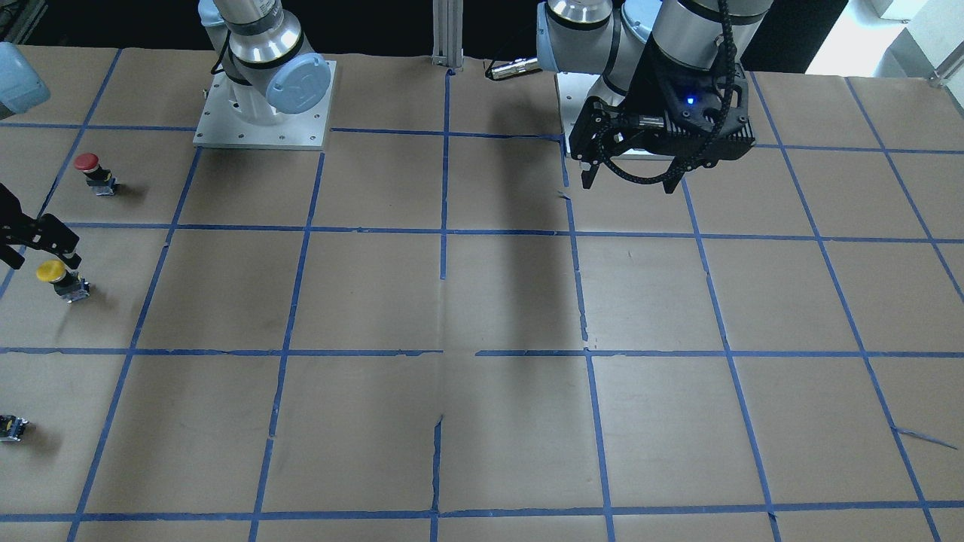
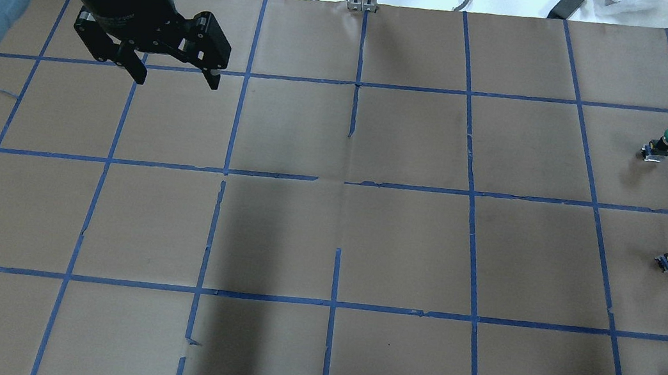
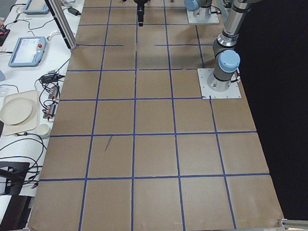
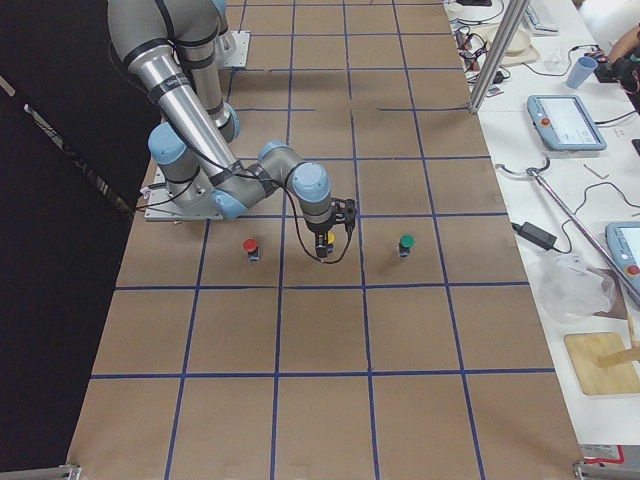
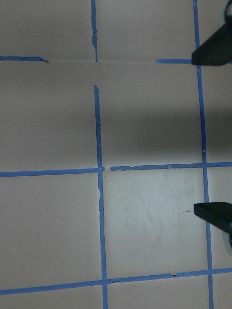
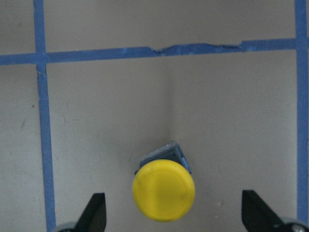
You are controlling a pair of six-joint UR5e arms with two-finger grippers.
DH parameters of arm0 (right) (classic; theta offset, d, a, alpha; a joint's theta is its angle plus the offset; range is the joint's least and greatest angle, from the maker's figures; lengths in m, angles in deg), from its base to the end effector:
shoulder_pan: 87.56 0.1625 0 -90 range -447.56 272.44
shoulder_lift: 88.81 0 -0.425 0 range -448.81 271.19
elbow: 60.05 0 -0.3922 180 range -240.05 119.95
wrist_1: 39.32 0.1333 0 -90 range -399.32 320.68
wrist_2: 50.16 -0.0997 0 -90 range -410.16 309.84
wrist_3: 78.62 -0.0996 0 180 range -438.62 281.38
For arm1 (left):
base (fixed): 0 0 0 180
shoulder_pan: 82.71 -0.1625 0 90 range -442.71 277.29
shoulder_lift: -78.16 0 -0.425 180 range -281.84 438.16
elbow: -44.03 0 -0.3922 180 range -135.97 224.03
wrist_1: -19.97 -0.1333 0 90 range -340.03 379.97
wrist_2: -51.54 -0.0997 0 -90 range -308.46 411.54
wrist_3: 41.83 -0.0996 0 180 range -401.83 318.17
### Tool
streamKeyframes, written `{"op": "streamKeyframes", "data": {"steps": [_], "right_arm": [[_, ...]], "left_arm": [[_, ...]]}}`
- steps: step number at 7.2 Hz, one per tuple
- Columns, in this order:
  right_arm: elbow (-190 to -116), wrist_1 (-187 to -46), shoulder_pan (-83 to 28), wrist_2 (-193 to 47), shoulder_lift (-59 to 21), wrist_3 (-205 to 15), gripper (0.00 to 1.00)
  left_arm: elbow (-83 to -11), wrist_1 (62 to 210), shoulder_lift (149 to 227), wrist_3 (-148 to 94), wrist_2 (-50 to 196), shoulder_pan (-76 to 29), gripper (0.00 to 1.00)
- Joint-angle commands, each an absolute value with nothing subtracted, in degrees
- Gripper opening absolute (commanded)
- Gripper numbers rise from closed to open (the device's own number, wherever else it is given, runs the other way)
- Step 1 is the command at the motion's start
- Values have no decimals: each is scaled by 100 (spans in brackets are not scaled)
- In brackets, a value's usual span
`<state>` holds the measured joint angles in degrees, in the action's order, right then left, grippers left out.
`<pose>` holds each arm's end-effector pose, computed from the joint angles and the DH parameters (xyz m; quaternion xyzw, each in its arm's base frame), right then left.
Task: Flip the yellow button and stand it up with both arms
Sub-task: 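Open the right gripper and release the standing button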
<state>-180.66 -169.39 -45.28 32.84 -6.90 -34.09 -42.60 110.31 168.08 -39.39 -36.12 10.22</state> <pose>-0.2484 -0.4224 0.2416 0.0271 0.9977 -0.0523 0.0337 -0.1625 -0.4882 0.5171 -0.0048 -0.9994 0.0261 0.0217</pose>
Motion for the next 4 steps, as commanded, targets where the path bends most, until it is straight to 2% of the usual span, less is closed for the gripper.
{"op": "streamKeyframes", "data": {"steps": [1, 4], "right_arm": [[-17539, -15105, -4346, 3352, 255, -4428, 100], [-16213, -13440, -2655, 3712, 444, -5825, 100]], "left_arm": [[-4202, 11024, 16781, -3963, -3565, 836, 100], [-4219, 11138, 16737, -4033, -3844, 711, 100]]}}
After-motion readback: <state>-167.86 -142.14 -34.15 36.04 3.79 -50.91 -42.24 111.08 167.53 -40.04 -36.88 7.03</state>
